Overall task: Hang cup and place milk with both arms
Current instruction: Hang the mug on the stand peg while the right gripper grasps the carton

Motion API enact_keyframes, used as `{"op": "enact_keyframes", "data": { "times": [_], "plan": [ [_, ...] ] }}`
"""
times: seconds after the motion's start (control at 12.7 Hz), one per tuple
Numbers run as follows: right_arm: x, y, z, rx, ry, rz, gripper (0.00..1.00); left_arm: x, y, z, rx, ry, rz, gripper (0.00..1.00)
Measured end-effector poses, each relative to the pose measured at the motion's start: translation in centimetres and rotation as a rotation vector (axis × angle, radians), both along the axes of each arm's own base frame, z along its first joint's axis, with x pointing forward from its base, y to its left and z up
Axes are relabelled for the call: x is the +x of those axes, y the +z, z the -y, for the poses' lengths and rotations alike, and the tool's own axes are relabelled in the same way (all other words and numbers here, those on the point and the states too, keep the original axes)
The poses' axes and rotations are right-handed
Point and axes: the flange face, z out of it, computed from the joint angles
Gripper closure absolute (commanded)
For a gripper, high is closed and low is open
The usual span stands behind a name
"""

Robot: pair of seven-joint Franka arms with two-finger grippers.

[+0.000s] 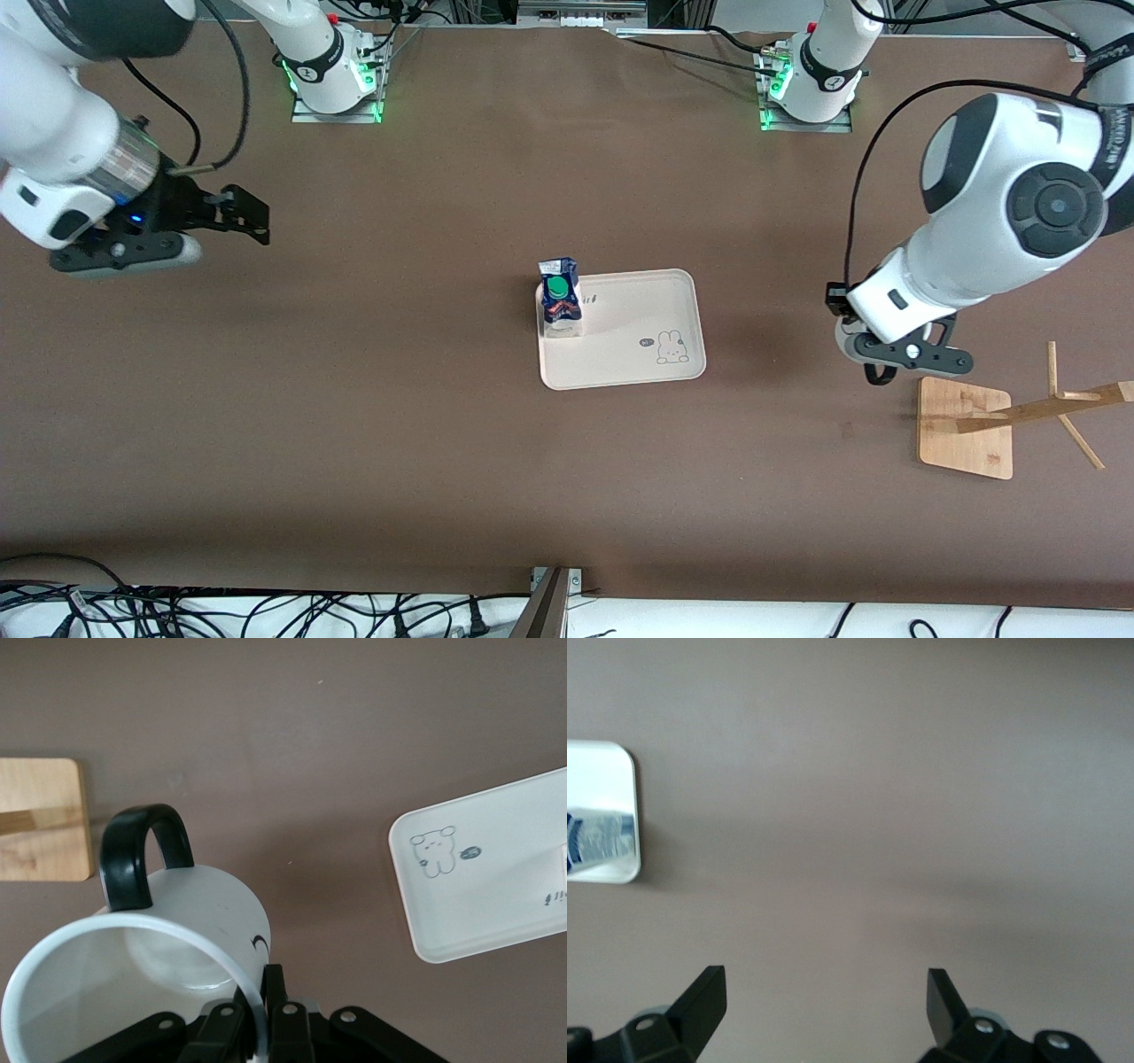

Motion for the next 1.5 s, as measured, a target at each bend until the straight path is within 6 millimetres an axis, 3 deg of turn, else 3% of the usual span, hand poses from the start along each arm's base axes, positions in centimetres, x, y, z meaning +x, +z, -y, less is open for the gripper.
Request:
{"op": "enact_keyframes", "data": {
  "times": [0.16, 0.47, 0.55, 0.79, 1.1, 1.5],
  "plan": [
    [0.1, -2.9, -3.7, 0.042, 0.042, -0.062, 0.0, 0.1, 0.5, -2.3, 0.0, 0.008, -0.001, 1.0],
    [-2.8, -6.5, -16.6, 0.043, 0.068, -0.078, 0.0, 0.5, 1.0, -7.3, -0.005, 0.029, -0.001, 1.0],
    [-3.4, -7.6, -18.8, 0.037, 0.082, -0.082, 0.0, 0.4, 1.5, -8.4, -0.004, 0.036, 0.003, 1.0],
    [-4.7, -9.3, -23.1, 0.039, 0.143, -0.069, 0.0, -0.4, 3.6, -12.2, 0.002, 0.077, 0.014, 1.0],
    [-5.5, -11.5, -29.5, 0.044, 0.152, -0.041, 0.0, -0.3, 3.4, -16.7, -0.006, 0.103, 0.018, 1.0],
    [-5.3, -17.7, -35.3, 0.077, 0.124, 0.025, 0.0, 2.1, 3.8, -17.0, -0.075, 0.114, 0.066, 1.0]
  ]
}}
